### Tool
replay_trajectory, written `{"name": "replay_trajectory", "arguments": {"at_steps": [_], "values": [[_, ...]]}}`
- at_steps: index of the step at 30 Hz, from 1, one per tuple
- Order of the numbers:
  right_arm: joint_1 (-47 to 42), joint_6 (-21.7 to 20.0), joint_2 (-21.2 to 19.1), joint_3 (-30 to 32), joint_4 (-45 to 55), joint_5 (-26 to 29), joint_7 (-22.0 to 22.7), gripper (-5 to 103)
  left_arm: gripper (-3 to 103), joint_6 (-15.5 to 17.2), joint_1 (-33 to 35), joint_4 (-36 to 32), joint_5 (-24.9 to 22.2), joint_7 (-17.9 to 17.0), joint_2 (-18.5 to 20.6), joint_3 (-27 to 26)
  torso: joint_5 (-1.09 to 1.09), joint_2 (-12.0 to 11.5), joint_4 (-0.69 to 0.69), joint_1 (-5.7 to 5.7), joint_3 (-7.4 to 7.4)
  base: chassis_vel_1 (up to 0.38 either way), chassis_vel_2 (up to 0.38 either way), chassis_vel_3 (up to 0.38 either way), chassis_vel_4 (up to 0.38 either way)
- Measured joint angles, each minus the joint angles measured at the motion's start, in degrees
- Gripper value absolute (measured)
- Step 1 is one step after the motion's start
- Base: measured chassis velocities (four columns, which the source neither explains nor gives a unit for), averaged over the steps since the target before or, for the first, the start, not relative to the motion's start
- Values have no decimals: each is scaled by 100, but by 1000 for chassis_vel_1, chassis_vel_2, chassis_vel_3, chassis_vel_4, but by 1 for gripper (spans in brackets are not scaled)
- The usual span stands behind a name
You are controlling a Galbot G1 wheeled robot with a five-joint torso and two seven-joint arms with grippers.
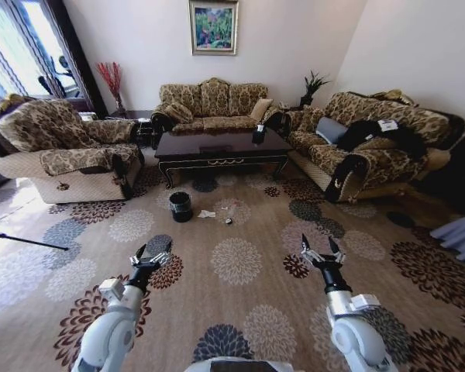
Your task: Move to the front of the table and pick up the trash from the floor, then place it into the trash bin.
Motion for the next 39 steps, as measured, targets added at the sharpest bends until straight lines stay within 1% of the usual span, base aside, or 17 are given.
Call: {"name": "replay_trajectory", "arguments": {"at_steps": [4,9,12,14,15,16,17,20,21,22,23,27,33,39], "values": [[11,-10,9,20,-16,-93,149,100,100,-64,18,-115,178,34,-39,32,1,0,1,0,0,0,0,0,0],[26,-10,-5,40,-87,-93,168,100,100,-153,87,-123,315,34,-89,118,1,0,1,0,0,0,0,0,0],[36,-10,15,17,-98,-86,168,100,100,-229,184,-175,285,11,-121,237,0,0,1,0,0,0,0,0,0],[33,-1,34,-17,-98,-53,143,100,100,-346,253,-195,209,58,-128,299,1,0,2,0,0,0,0,0,0],[7,46,39,-43,-98,18,-7,100,100,-490,286,-185,185,142,-128,326,1,0,1,0,0,0,0,0,0],[-11,98,37,-61,-100,76,-178,100,100,-559,296,-160,175,178,-125,329,1,0,0,-1,0,0,0,0,0],[-11,98,37,-61,-100,76,-178,100,100,-559,296,-160,175,178,-125,329,1,0,0,-1,0,0,0,0,0],[13,298,-5,-97,-162,143,-683,100,100,-655,303,-108,82,213,-110,300,0,0,0,0,0,0,0,0,0],[77,415,-38,-111,-220,143,-924,100,100,-695,302,-80,57,262,-87,222,0,0,1,0,0,0,0,0,0],[112,472,-58,-124,-251,143,-1026,100,100,-739,295,-44,61,313,-63,153,0,0,2,0,0,0,0,0,0],[112,472,-58,-124,-251,143,-1026,100,100,-739,295,-44,61,313,-63,153,0,0,2,0,0,0,0,0,0],[237,649,-111,-196,-373,137,-1218,100,100,-977,254,126,159,468,52,-170,0,0,1,0,0,0,0,0,0],[281,698,-123,-266,-426,94,-1186,100,100,-992,308,178,124,410,60,-348,0,0,0,0,0,0,0,0,0],[347,662,-191,-245,-477,-170,-1060,100,100,-901,406,181,117,293,32,-458,0,0,1,0,-1,0,0,0,0]]}}
